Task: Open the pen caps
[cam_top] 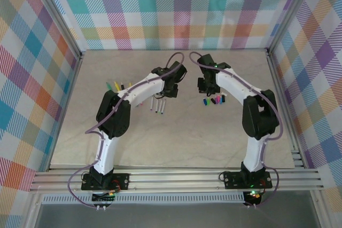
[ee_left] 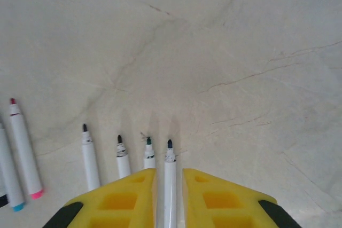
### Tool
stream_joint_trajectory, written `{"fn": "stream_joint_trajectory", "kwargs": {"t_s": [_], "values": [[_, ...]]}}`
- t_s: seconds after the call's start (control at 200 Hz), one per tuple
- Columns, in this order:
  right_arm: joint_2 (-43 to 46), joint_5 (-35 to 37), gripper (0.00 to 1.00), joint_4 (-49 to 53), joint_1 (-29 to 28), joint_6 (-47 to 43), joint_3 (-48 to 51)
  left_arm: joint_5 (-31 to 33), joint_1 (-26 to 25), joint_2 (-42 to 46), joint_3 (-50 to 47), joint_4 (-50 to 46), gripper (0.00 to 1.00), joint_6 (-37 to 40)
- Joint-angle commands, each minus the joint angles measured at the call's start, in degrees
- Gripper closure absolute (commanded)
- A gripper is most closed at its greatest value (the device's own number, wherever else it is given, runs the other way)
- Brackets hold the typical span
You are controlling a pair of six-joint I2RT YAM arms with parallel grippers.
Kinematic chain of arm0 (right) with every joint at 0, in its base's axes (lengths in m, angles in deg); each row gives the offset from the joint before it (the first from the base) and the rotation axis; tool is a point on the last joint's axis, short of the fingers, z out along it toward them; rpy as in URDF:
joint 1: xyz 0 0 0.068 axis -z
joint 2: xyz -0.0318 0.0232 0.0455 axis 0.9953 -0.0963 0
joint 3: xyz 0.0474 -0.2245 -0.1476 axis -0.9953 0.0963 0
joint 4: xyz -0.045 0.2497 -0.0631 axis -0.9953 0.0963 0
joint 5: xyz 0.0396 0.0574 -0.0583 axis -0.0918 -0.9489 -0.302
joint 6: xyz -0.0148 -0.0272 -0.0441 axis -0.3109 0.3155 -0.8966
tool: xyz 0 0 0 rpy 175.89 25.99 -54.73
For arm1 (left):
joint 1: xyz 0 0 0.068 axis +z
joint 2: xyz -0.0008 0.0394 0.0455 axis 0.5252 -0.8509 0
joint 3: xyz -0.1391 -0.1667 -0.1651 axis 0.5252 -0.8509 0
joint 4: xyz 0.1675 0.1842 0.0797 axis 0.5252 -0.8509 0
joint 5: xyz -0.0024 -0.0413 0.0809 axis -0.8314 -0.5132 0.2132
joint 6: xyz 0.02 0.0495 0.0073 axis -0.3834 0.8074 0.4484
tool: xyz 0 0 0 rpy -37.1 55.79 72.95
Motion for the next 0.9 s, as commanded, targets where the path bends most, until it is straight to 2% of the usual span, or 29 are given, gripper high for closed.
{"fn": "stream_joint_trajectory", "kwargs": {"t_s": [0.0, 0.105, 0.19, 0.29, 0.31, 0.335, 0.345, 0.35, 0.36, 0.375, 0.385, 0.395, 0.405, 0.49, 0.62, 0.655, 0.725, 0.78, 0.85, 0.895], "values": [[5.66, -3.8, 0.67, -0.53, -0.54, -1.46, 3.18, 2.16, 0.44, 7.92, -2.21, 0.64, 0.8, 0.2], [12.12, -9.05, 0.58, -7.45, -0.54, -2.06, 9.73, 3.73, 0.36, 15.19, -10.28, 8.12, 0.78, -0.75], [17.6, -13.33, 0.42, -14.08, -0.63, -1.9, 16.45, 4.66, 0.36, 23.63, -20.53, 19.07, 0.75, -0.82], [22.79, -17.29, 0.32, -19.36, -1.17, -2.57, 22.0, 6.33, 0.27, 33.84, -32.83, 31.47, 0.67, -0.31], [23.58, -17.43, 0.31, -20.09, -1.33, -2.76, 22.76, 6.47, 0.27, 35.65, -35.17, 35.1, 0.53, 0.02], [24.57, -17.45, 0.27, -20.61, -1.64, -3.08, 23.48, 6.99, 0.27, 38.08, -37.79, 37.74, 0.44, 0.35], [24.94, -17.44, 0.23, -20.81, -1.78, -3.16, 23.78, 7.2, 0.32, 38.9, -38.48, 38.79, 0.29, 0.51], [25.12, -17.44, 0.21, -20.91, -1.82, -3.24, 23.93, 7.29, 0.29, 39.29, -39.07, 39.25, 0.24, 0.58], [25.3, -17.44, 0.19, -21.01, -1.88, -3.27, 24.05, 7.53, 0.28, 40.08, -40.07, 40.2, 0.2, 0.74], [25.87, -17.44, 0.05, -21.39, -2.06, -3.57, 24.49, 7.63, 0.32, 41.16, -41.34, 41.43, 0.16, 1.03], [26.19, -17.44, 0.01, -21.66, -2.12, -3.7, 24.76, 7.79, 0.35, 41.8, -42.18, 42.17, 0.1, 1.2], [26.79, -17.15, 0.01, -22.01, -2.34, -3.79, 25.26, 7.88, 0.4, 42.38, -42.91, 42.88, 0.03, 1.45], [26.97, -16.99, 0.01, -22.13, -2.4, -3.81, 25.42, 7.9, 0.37, 42.94, -43.58, 43.48, 0.01, 1.7], [30.38, -13.92, 0.01, -25.05, -3.25, -2.73, 28.54, 9.5, 0.36, 45.9, -47.99, 47.12, 0.0, 3.43], [36.1, -8.43, 0.01, -34.95, -4.28, -0.5, 36.52, 9.39, 0.23, 46.46, -53.51, 50.93, 0.0, 7.79], [37.34, -5.57, 0.01, -38.0, -4.99, -2.45, 38.8, 9.36, -0.17, 46.35, -53.85, 49.78, 0.0, 11.62], [39.59, 0.5, 0.01, -42.44, -7.37, -11.4, 42.03, 16.07, -1.1, 47.44, -55.77, 49.47, 0.0, 12.37], [41.17, 4.92, 0.01, -43.37, -7.66, -14.05, 43.54, 18.21, -1.16, 51.53, -60.25, 55.23, 0.0, 12.02], [43.28, 8.05, 0.01, -44.33, -7.6, -15.95, 44.85, 17.3, 0.12, 58.34, -68.72, 64.87, 0.0, 10.89], [44.22, 8.92, 0.01, -45.81, -7.57, -17.02, 46.06, 17.87, 1.68, 61.8, -71.76, 66.66, 0.0, 10.55]]}}
